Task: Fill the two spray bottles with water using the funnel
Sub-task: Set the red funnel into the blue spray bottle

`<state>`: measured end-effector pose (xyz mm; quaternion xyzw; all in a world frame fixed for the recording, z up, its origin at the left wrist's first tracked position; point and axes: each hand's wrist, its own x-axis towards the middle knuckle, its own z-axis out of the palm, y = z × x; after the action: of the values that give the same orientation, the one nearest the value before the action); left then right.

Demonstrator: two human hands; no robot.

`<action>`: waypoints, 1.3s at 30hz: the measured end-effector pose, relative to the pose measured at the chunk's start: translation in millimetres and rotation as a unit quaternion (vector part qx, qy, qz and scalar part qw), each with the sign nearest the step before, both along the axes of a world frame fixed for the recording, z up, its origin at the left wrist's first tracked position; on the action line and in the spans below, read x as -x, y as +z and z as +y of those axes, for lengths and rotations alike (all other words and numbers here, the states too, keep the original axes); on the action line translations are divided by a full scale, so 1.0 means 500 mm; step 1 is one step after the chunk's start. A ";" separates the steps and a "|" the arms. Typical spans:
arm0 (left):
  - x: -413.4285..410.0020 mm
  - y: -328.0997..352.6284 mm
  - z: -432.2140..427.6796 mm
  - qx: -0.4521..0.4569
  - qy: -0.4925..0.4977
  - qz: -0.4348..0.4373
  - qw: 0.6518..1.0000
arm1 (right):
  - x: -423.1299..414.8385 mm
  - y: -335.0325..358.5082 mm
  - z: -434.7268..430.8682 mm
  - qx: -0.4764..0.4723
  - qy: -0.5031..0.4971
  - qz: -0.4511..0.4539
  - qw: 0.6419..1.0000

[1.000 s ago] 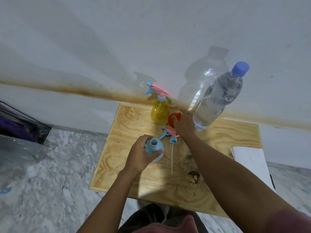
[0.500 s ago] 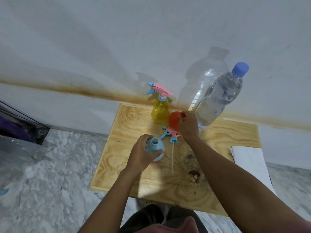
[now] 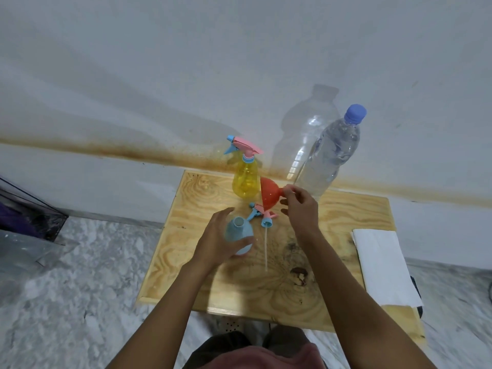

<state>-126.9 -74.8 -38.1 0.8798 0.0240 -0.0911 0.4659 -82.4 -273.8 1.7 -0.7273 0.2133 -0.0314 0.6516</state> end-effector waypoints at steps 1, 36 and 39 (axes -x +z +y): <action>-0.003 0.016 0.005 0.013 -0.002 0.003 1.000 | 0.009 0.016 0.003 -0.048 0.012 0.013 0.999; -0.021 0.268 0.003 0.215 0.149 0.171 0.950 | 0.048 0.147 0.086 0.097 0.136 -0.096 0.981; -0.026 0.250 0.021 0.095 0.140 0.039 0.985 | 0.034 0.161 0.069 0.186 0.185 -0.081 0.962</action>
<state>-113.8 -64.2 87.0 0.8151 0.1566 -0.0609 0.5544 -99.5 -239.5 82.1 -0.8574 0.0127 -0.0082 0.5144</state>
